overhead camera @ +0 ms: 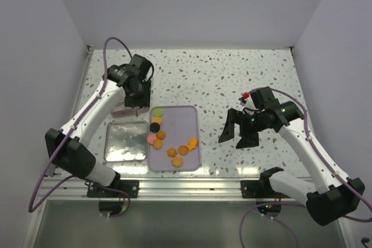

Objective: Pack the cookies

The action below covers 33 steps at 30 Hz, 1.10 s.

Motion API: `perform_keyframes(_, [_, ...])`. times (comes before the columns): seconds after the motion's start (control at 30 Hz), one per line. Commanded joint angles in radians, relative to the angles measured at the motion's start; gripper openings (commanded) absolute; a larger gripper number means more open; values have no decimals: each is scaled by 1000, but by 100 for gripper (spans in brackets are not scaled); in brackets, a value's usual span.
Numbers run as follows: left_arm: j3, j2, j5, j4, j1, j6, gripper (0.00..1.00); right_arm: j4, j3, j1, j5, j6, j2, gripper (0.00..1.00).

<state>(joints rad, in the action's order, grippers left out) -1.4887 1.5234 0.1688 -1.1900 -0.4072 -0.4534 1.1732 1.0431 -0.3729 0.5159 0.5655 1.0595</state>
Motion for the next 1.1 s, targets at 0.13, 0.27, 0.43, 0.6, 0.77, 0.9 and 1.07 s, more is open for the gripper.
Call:
perform_keyframes(0.13, [129, -153, -34, -125, -234, -137, 48, -12, 17, -3, 27, -12, -18, 90])
perform_keyframes(0.27, [240, -272, -90, -117, -278, -214, 48, -10, 5, -3, 30, -10, -30, 90])
perform_keyframes(0.43, [387, -347, -137, -103, -301, -254, 47, -17, -26, -3, 42, -6, -46, 90])
perform_keyframes(0.6, [429, -348, -137, -111, -363, -289, 47, -17, -31, -1, 45, -4, -55, 90])
perform_keyframes(0.77, [433, -328, -109, -114, -393, -309, 47, -18, -45, -3, 53, -1, -73, 90])
perform_keyframes(0.9, [421, -307, -85, -115, -398, -323, 47, -15, -46, -3, 53, 2, -82, 90])
perform_keyframes(1.07, [406, -272, -68, -126, -400, -323, 47, -12, -40, -3, 52, 2, -85, 90])
